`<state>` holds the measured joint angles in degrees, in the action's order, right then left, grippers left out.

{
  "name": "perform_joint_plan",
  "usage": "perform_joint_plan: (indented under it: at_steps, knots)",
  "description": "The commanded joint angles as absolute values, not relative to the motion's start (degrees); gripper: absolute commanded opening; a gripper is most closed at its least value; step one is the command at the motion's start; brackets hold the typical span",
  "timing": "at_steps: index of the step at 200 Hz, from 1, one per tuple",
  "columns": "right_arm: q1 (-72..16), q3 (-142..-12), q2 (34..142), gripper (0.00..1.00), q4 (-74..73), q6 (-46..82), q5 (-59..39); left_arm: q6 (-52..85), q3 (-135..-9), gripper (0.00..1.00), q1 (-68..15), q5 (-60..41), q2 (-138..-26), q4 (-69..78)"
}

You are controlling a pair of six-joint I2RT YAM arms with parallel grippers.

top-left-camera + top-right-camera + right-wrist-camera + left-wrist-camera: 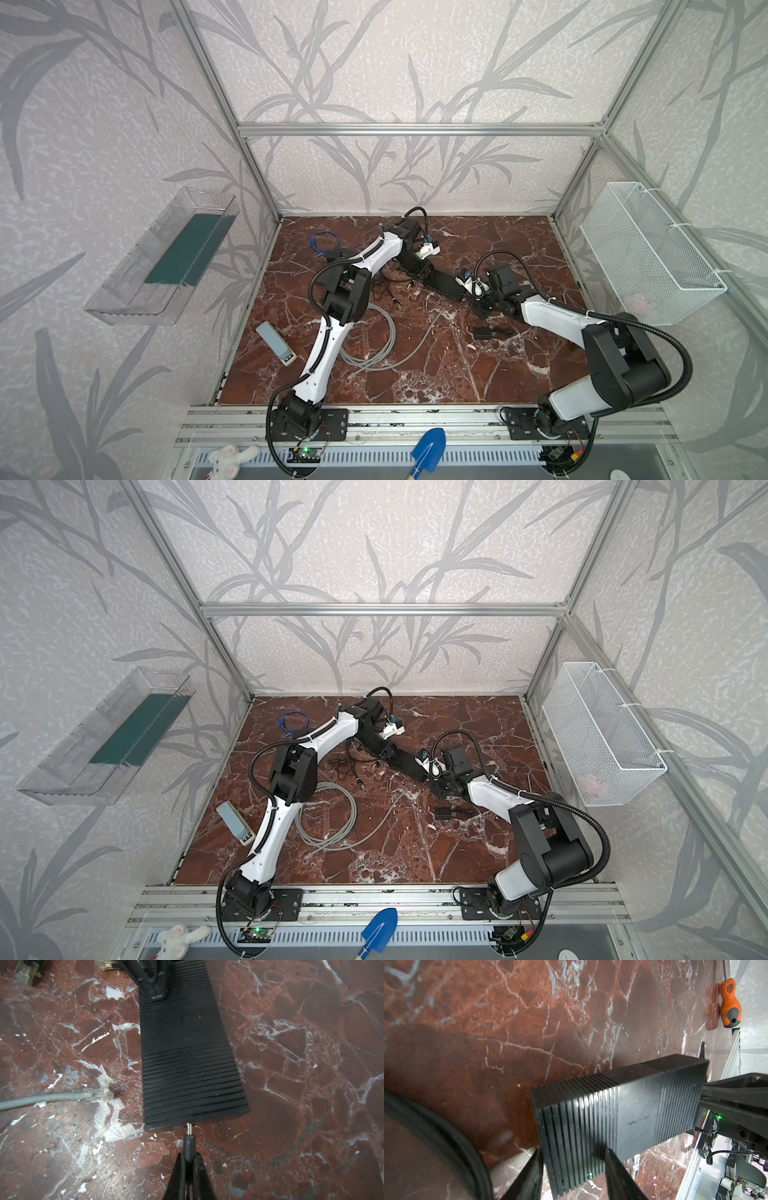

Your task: Insert the plug into the switch port

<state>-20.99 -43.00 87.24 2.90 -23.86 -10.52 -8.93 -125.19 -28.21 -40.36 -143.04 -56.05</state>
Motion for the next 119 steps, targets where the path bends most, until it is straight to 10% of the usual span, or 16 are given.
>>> perform_joint_plan:
  at_steps: [1,119]
  knots:
    - [-22.9,-46.6,86.7,0.00,-14.9,-24.2,-20.9,-12.5,-126.6,0.47,-36.1,-54.1,-143.8,-62.1]
    - [-23.2,-49.0,91.8,0.00,-19.4,-22.7,-24.2,-14.6,-126.8,0.45,-39.0,-57.3,-143.6,-62.6]
